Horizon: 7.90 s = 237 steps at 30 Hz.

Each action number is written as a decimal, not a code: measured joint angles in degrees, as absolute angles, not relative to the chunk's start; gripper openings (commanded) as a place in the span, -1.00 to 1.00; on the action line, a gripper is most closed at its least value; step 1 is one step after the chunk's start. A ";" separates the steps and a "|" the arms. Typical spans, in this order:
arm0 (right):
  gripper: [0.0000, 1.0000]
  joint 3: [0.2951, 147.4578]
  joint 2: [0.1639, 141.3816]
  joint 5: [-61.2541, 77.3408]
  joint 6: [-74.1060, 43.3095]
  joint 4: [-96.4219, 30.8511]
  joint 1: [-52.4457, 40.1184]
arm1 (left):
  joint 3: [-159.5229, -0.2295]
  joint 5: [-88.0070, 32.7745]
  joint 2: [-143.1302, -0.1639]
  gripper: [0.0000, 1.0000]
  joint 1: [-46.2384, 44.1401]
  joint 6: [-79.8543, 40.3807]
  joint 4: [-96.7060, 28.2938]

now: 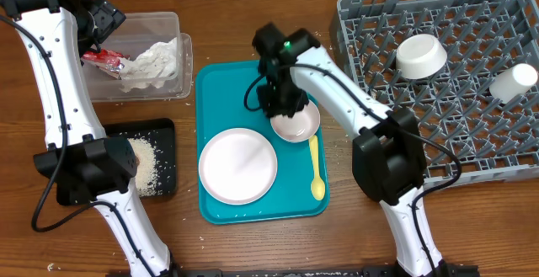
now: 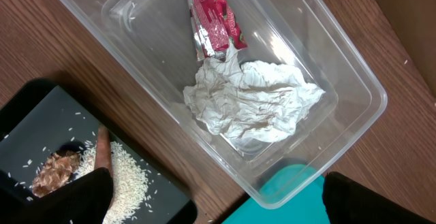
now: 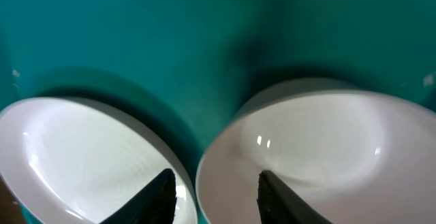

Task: Sort waste into correct bins and load items into the dishwasher
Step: 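Lower the right gripper between the white plate and pink bowl, then pinch the pink bowl's rim and lift it toward the dish rack, then lower the pink bowl into the rack's far right area and release, then move the right gripper back and pinch the white plate's rim, then lift the white plate and stand it upright in the rack's left side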

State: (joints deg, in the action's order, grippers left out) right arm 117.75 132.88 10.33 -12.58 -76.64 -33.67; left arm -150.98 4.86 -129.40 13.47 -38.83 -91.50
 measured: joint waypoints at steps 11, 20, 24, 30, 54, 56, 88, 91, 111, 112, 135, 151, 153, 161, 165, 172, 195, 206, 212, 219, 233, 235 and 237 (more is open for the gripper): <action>-0.35 113.99 133.14 11.79 -13.52 -74.11 -34.13 | -150.98 4.86 -129.40 0.99 13.47 -38.83 -91.48; -0.69 113.25 133.14 11.84 -13.72 -72.05 -35.31 | -150.98 4.86 -129.40 0.99 13.47 -38.83 -91.48; -0.93 113.08 133.10 11.55 -14.48 -71.81 -36.16 | -150.98 4.86 -129.40 1.00 13.47 -38.83 -91.48; -0.93 115.11 132.75 10.83 -14.79 -74.48 -36.07 | -150.98 4.86 -129.40 1.00 13.47 -38.83 -91.48; -0.93 165.12 133.47 30.83 -5.89 -96.05 14.17 | -150.98 4.86 -129.40 1.00 13.47 -38.83 -91.48; -0.92 162.52 133.47 38.81 -2.83 -93.78 20.34 | -150.98 4.86 -129.40 0.99 13.47 -38.83 -91.48; -0.93 119.37 133.58 75.50 -18.00 -31.53 31.09 | -150.98 4.86 -129.40 1.00 13.47 -38.83 -91.48; -0.93 119.37 133.58 73.91 -18.02 -32.75 31.09 | -150.98 4.86 -129.40 1.00 13.47 -38.83 -91.50; -0.92 119.37 135.94 72.12 -19.53 -36.62 31.31 | -150.98 4.86 -129.40 1.00 13.47 -38.83 -91.48; -0.92 119.37 135.94 72.14 -19.86 -36.62 31.44 | -150.98 4.86 -129.40 0.99 13.47 -38.83 -91.50; 0.09 154.56 135.92 30.81 -19.64 -81.47 37.08 | -150.98 4.89 -129.40 1.00 13.47 -38.83 -91.48; 0.49 174.63 134.78 26.83 -11.44 -96.95 12.71 | -150.98 4.86 -129.40 0.99 13.47 -38.83 -91.48; 0.71 174.15 134.78 22.68 -10.70 -96.88 3.77 | -150.98 4.86 -129.40 1.00 13.47 -38.83 -91.48; 1.00 163.74 134.74 5.39 -9.13 -96.82 -21.91 | -150.98 4.86 -129.40 1.00 13.47 -38.83 -91.48; 1.00 151.26 134.74 1.83 -8.64 -96.90 -29.61 | -150.98 4.86 -129.40 0.99 13.47 -38.83 -91.50; 0.68 131.31 134.76 -0.10 -6.46 -94.13 -36.77 | -150.98 4.86 -129.40 0.99 13.47 -38.83 -91.50; 0.13 115.66 134.76 12.60 2.92 -80.68 -38.70 | -150.98 4.86 -129.40 0.99 13.08 -38.83 -91.50; -0.18 115.66 136.05 13.06 3.11 -79.70 -38.70 | -150.98 4.86 -129.40 1.00 13.10 -38.83 -91.48; -0.29 115.66 137.14 13.15 2.94 -79.42 -38.70 | -150.98 4.86 -129.40 1.00 13.10 -38.83 -91.48; -0.63 115.66 138.06 13.19 1.93 -79.31 -38.70 | -150.98 4.86 -129.40 0.99 13.10 -38.83 -91.48; -0.93 120.42 138.78 13.52 0.93 -85.84 -37.60 | -150.98 4.86 -129.40 1.00 13.10 -38.83 -91.50; -0.92 126.23 139.31 13.04 0.67 -89.52 -35.90 | -150.98 4.86 -129.40 1.00 13.10 -38.83 -91.48; -0.92 129.67 139.41 12.53 0.40 -91.74 -34.76 | -150.98 4.86 -129.40 1.00 13.10 -38.83 -91.48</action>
